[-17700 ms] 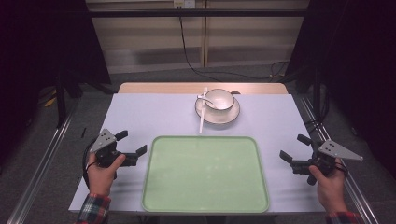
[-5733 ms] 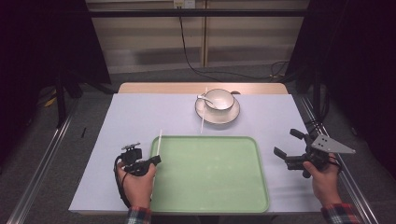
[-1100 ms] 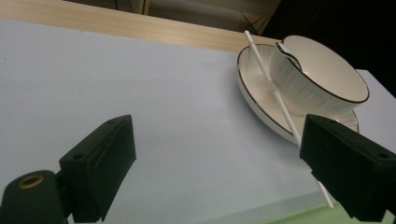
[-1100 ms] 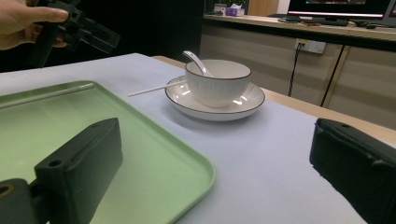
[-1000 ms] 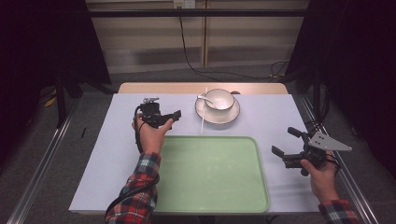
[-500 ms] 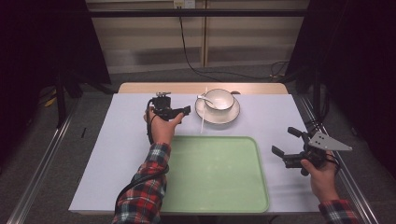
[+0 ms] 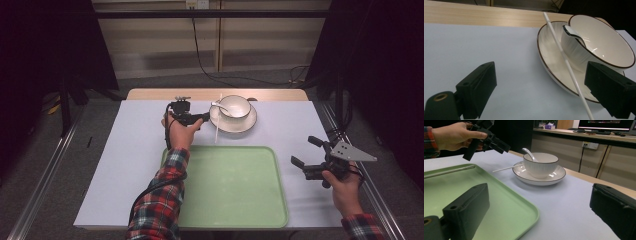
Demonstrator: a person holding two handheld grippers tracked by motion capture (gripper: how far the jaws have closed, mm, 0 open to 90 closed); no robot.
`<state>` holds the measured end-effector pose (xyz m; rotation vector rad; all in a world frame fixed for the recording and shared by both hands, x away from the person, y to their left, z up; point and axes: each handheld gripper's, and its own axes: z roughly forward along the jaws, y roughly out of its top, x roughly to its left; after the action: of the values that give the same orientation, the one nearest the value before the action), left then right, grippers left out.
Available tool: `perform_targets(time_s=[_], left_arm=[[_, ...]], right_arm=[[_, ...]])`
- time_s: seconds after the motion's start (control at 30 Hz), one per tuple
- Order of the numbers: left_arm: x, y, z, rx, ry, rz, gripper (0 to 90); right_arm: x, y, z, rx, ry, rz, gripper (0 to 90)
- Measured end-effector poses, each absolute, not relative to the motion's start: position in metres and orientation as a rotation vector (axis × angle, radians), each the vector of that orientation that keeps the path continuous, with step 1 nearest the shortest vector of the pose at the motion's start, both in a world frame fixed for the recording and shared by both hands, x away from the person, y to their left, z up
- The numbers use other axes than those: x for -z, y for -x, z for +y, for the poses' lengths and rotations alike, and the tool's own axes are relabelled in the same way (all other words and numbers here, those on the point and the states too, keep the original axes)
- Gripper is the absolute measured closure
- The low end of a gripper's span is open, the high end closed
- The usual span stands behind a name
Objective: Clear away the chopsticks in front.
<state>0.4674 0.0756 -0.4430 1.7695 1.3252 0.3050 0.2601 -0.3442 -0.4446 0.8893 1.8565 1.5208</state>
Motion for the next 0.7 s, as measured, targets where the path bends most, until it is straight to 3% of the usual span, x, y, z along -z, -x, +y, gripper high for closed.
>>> perform_targets(time_s=[0.7], left_arm=[[0.454, -0.483, 0.049, -0.283, -1.825, 1.296, 10.3]], right_arm=[[0.444, -0.261, -0.345, -1.523, -0.881, 1.856, 1.8]])
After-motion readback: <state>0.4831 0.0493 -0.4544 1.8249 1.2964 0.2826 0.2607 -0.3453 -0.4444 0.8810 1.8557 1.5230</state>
